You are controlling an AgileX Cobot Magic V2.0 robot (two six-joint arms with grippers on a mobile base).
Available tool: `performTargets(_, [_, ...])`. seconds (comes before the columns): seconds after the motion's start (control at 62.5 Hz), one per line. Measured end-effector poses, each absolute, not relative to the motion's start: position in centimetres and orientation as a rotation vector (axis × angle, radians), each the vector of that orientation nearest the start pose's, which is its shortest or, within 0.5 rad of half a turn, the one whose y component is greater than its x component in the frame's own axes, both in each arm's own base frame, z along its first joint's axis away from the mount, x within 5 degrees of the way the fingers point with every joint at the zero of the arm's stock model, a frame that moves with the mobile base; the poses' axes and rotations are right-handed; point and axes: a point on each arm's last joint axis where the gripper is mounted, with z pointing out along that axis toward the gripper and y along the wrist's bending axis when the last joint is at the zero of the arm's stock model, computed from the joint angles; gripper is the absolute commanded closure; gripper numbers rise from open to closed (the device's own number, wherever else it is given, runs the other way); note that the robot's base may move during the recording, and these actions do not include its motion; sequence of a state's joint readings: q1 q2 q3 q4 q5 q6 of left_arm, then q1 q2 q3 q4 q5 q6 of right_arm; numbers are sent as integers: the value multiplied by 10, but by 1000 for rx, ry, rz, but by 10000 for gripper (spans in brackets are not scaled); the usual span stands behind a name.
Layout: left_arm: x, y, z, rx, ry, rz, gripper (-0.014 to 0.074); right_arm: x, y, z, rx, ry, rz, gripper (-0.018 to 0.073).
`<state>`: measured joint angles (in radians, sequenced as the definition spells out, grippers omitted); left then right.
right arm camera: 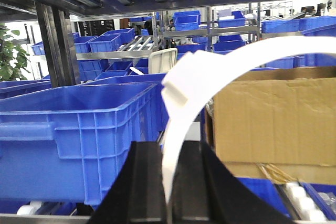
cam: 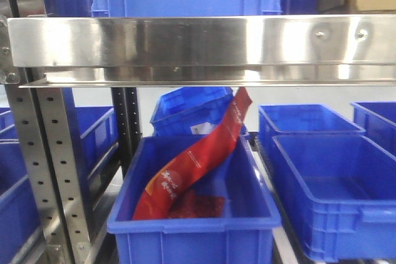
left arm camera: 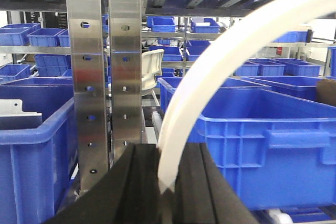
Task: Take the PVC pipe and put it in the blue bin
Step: 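Approach the metal shelf and stop in front of a blue bin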
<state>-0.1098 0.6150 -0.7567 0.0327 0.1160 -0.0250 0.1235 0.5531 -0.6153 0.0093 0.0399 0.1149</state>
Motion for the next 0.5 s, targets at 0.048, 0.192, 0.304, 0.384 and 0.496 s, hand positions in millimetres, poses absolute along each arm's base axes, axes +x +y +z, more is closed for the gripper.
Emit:
performTargets(0.048, [121, -13, 406, 82, 1456, -81, 707, 114, 14, 373, 0, 1464, 202, 720])
performTargets(0.192, [121, -13, 406, 82, 1456, -81, 707, 114, 14, 373, 0, 1464, 202, 720])
performTargets(0.304, [121, -13, 406, 82, 1456, -81, 707, 114, 14, 373, 0, 1464, 202, 720])
performTargets(0.384, [121, -13, 406, 82, 1456, -81, 707, 114, 14, 373, 0, 1464, 202, 720])
performTargets(0.496, [121, -13, 406, 82, 1456, -81, 707, 114, 14, 373, 0, 1464, 202, 720])
